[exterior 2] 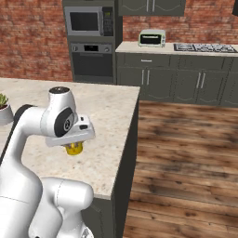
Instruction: Clear the mugs and bowl far away from the sink.
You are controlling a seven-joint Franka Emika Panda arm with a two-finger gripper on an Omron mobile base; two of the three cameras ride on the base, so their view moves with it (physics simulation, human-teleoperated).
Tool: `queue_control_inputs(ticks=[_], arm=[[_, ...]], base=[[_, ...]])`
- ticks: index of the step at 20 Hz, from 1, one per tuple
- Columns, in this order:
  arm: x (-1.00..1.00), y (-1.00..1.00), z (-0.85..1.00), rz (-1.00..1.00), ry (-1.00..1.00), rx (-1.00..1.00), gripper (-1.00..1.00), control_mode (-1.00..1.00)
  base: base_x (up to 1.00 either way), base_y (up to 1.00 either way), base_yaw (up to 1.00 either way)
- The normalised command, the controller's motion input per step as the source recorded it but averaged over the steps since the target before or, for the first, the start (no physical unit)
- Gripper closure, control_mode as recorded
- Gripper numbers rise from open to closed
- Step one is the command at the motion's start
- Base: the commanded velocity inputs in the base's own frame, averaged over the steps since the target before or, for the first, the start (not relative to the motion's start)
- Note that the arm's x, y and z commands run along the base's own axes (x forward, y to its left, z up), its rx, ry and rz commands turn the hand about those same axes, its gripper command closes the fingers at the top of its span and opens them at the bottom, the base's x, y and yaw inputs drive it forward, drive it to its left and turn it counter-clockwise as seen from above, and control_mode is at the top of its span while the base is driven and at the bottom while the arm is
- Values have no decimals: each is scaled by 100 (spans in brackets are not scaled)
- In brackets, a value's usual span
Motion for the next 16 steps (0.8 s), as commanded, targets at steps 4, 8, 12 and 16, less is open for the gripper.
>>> queue_control_inputs(ticks=[4, 8, 12, 16], arm=[[-3, -36, -66, 12, -1, -11, 100, -100], [15, -41, -56, 9, -5, -10, 100, -100], [48, -32, -42, 6, -6, -2, 100, -100], [63, -15, -30, 7, 0, 3, 100, -100]], base=[[0, 0, 0], [0, 0, 0], [0, 0, 0], [0, 0, 0]])
